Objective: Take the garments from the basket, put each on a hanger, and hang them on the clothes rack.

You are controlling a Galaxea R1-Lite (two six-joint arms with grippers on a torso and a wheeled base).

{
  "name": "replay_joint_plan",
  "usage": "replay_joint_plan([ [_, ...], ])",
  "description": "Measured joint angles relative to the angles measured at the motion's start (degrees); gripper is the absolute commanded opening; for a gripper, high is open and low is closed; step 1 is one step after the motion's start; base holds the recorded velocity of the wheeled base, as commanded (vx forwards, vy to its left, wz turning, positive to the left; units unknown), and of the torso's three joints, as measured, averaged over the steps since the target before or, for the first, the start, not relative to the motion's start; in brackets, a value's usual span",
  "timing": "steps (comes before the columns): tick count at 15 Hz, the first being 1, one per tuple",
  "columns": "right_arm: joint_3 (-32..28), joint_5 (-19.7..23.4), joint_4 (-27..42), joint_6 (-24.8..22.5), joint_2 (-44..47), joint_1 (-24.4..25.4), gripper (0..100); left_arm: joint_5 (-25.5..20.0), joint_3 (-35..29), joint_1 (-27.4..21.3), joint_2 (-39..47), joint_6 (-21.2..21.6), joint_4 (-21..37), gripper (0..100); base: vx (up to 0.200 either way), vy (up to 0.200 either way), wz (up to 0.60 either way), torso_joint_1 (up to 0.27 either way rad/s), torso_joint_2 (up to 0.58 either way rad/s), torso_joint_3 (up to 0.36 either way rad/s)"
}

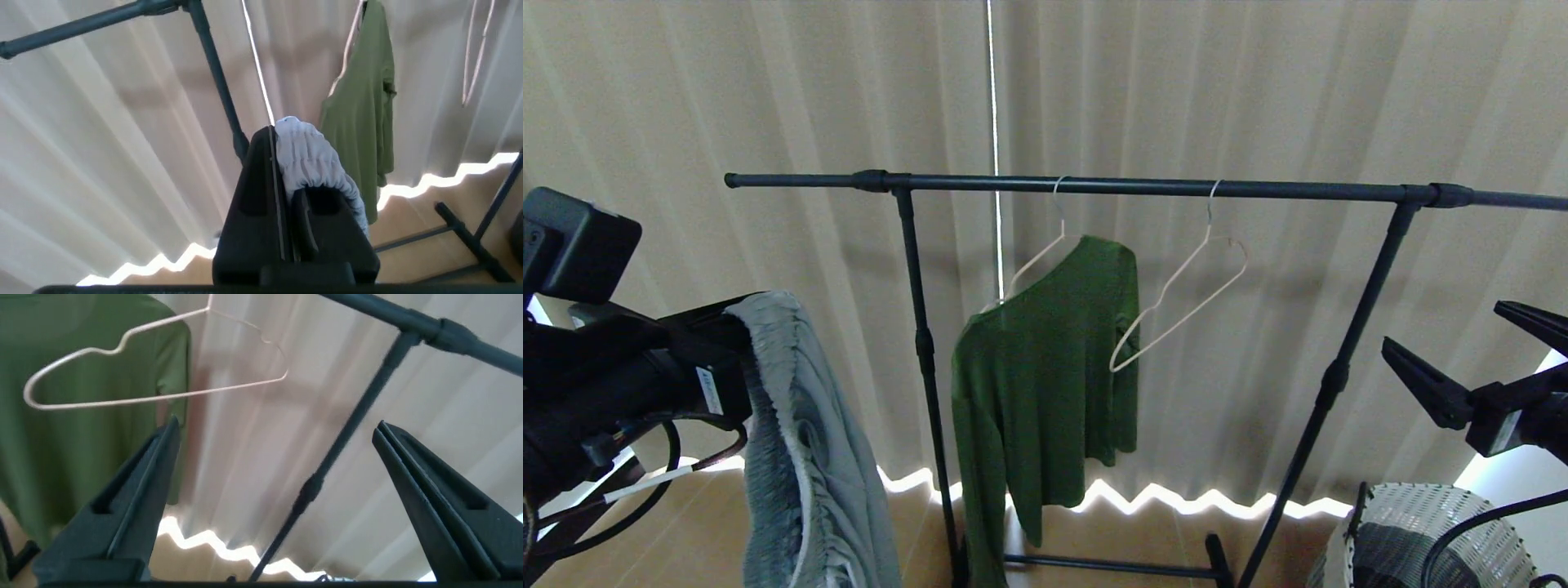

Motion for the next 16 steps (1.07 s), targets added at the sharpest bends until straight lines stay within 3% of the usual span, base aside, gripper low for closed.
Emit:
replay_joint_plan([
  [6, -0.1, 0.0, 0.0, 0.0, 0.0, 0.0, 100, 0.0, 0.5, 0.0, 0.1, -0.2, 0.0, 0, 0.2, 0.0, 0.0, 0.002, 0.0, 0.003],
  [16, -0.5, 0.4, 0.5, 0.0, 0.9, 0.3, 100, -0.1, 2.1, 0.3, 0.4, 0.0, -0.8, 0, 0.0, 0.0, 0.0, 0.0, 0.0, 0.0],
])
